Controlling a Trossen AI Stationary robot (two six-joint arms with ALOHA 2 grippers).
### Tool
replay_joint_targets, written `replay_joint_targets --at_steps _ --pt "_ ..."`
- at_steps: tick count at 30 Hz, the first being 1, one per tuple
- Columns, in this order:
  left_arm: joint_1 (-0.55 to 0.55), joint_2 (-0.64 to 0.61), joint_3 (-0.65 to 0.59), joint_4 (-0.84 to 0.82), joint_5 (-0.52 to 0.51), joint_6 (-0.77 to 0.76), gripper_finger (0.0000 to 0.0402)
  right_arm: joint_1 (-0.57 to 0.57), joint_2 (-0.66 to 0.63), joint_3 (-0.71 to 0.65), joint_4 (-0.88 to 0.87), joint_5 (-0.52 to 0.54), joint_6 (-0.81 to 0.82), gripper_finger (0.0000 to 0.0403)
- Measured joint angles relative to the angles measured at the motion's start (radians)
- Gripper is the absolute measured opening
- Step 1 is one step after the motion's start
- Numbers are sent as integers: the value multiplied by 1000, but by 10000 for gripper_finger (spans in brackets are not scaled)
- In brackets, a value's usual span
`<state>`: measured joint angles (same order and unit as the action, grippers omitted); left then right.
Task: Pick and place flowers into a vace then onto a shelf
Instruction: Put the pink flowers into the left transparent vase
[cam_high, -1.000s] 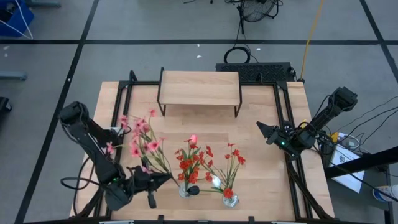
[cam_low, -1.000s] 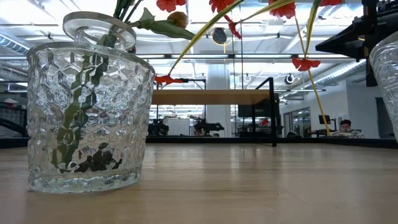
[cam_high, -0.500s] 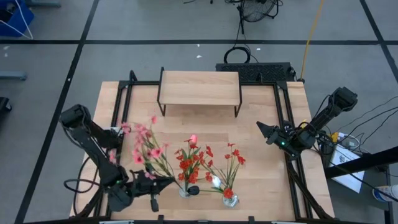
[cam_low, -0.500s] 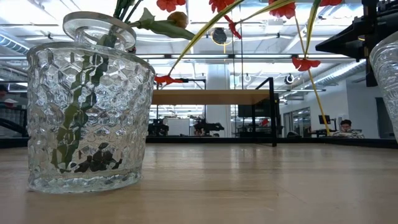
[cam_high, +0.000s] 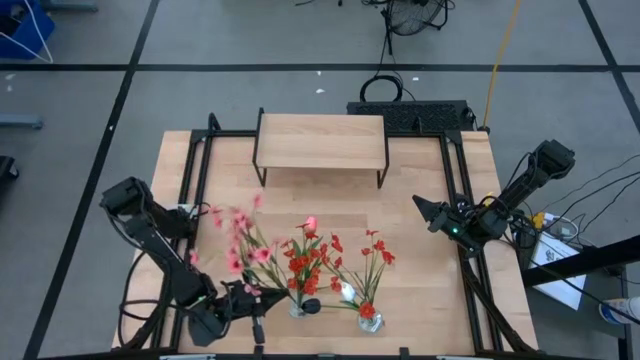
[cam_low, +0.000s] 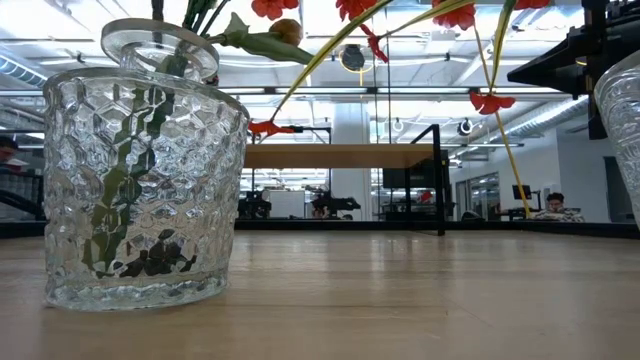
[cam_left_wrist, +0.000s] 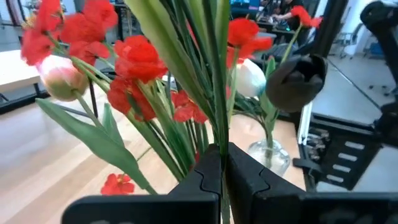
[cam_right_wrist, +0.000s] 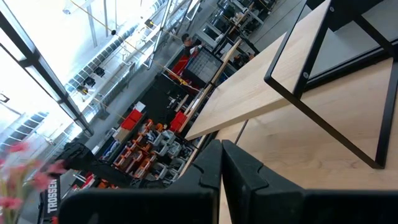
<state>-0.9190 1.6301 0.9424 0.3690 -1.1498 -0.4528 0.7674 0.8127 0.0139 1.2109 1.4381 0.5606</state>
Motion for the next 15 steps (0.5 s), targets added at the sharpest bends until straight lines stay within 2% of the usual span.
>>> replay_joint_targets --at_steps 7,10,15 --pt "31 1 0 -8 42 44 7 0 0 0 0 0 0 4" --pt "41 1 0 -29 95 21 7 0 0 0 0 0 0 4" --pt "41 1 0 -110 104 -43 7 0 0 0 0 0 0 4"
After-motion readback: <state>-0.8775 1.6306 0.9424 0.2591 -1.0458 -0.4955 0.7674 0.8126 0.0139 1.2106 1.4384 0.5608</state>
